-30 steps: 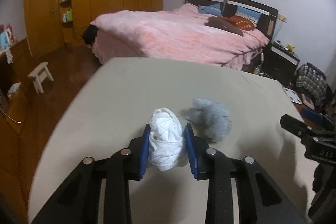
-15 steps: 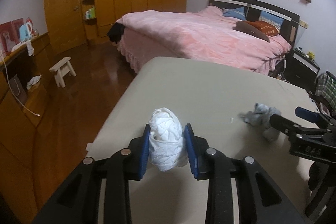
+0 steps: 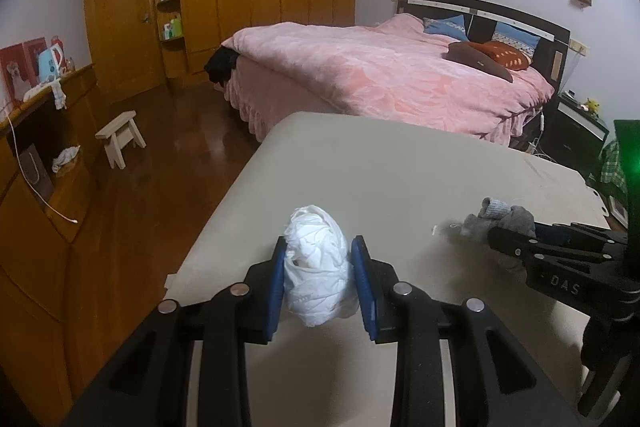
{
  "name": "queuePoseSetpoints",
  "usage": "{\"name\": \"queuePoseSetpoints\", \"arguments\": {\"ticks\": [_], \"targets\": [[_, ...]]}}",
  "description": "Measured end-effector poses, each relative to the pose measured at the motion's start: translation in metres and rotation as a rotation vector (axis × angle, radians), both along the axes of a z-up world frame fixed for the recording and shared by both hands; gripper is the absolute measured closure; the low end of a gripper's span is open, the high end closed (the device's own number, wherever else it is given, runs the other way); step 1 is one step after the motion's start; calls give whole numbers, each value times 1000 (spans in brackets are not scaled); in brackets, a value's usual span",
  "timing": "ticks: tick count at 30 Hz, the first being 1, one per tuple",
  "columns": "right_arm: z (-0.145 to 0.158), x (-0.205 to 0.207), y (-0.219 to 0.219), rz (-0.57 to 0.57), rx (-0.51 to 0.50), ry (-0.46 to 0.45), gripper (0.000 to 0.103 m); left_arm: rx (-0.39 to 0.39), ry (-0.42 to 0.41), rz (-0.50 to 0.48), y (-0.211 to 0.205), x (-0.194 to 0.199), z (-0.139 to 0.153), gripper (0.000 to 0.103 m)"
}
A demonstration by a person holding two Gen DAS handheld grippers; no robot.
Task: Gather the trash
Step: 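Grasp the white cloth ball with the left gripper while the right gripper grasps the grey cloth ball, then carry both cloth balls over the black bin and open both grippers to drop them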
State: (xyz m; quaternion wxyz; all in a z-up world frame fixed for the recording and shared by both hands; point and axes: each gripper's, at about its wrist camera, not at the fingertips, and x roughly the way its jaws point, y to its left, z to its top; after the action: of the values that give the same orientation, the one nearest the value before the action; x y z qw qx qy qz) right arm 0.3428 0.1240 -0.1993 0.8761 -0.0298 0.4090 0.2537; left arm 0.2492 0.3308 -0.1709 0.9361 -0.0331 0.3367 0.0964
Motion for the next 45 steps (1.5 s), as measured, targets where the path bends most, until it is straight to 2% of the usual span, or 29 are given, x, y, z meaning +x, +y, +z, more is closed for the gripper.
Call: {"name": "queuePoseSetpoints", "arguments": {"ticks": [12,25,45], "targets": [[58,-44,-56,-77,73,-82,68,7,-70,-67,-50,-18,46,71],[119,-110,-136,-145,94,-169,67,-35,-111,-136,-115,-55,90,71],[173,-207,-229,-253,119,-272,67,-20,-168,-264,-210,-120,137,71]]}}
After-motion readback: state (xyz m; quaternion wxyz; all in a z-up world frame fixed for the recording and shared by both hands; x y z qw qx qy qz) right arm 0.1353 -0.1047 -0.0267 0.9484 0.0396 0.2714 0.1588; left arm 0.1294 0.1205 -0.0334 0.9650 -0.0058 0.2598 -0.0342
